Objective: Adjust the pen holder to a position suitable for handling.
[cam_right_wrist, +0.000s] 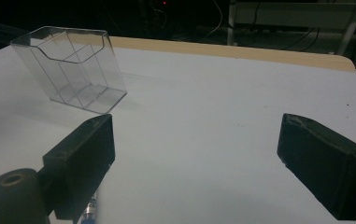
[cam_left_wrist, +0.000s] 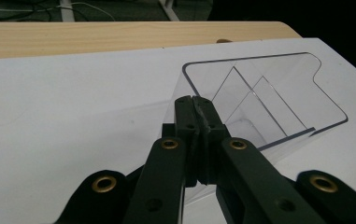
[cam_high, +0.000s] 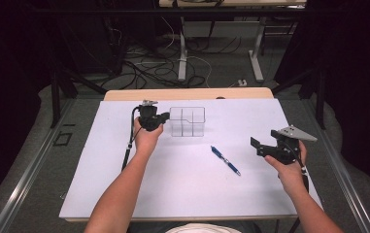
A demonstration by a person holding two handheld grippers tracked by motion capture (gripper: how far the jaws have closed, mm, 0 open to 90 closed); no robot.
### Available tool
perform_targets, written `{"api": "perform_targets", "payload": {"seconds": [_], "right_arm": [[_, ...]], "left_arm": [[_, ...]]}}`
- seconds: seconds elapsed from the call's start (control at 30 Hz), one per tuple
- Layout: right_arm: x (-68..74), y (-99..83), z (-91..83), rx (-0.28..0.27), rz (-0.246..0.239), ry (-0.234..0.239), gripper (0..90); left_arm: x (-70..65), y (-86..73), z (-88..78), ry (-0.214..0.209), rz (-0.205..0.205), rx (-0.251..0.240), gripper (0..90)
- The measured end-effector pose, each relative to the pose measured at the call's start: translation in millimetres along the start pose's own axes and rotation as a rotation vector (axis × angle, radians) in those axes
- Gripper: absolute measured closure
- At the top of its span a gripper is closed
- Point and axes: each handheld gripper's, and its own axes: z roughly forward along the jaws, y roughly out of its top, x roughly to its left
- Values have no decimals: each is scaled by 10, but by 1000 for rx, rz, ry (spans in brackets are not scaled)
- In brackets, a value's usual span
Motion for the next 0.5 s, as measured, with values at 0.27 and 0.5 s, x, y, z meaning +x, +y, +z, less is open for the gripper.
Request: {"api": "perform_targets", "payload": {"seconds": [0.27, 0.5], "right_arm": [[1, -1, 6, -1, -7, 3, 117], [8, -2, 12, -3, -1, 6, 117]], "left_arm": [[-11, -41, -32, -11, -1, 2, 900], [-34, -48, -27, -20, -1, 4, 900]]}}
